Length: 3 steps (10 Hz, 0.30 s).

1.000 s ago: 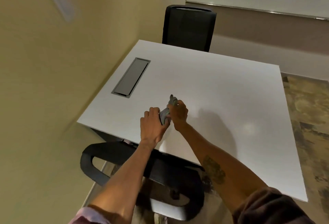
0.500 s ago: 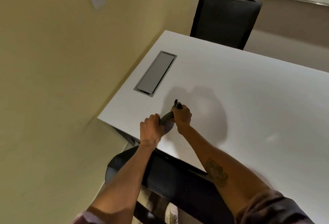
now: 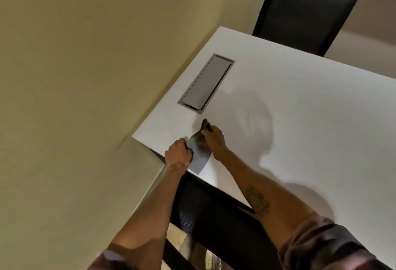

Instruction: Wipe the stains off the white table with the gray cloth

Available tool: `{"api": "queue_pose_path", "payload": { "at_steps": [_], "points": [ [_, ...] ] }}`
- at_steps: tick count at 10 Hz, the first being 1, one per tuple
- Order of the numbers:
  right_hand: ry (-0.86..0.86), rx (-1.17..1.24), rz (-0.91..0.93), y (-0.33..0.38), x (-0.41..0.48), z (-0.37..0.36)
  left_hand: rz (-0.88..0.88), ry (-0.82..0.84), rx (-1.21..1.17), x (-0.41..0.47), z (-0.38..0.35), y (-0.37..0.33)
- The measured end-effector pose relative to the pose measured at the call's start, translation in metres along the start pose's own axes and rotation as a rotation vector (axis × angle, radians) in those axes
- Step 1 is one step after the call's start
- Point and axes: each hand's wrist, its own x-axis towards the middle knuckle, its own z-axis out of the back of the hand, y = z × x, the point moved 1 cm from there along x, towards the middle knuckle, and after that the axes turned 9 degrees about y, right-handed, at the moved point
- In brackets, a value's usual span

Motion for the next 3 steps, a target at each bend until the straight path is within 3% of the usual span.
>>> {"api": "queue_pose_path", "payload": {
  "at_steps": [1,3],
  "points": [
    [0.099,0.086,0.028,0.006,-0.005,-0.004,0.073,-0.034,0.004,0.002,0.007,0.006],
    [0.044,0.057,0.033,-0.007,-0.019,0.017,0.056,-0.049,0.095,0.001,0.008,-0.003]
  ]
}}
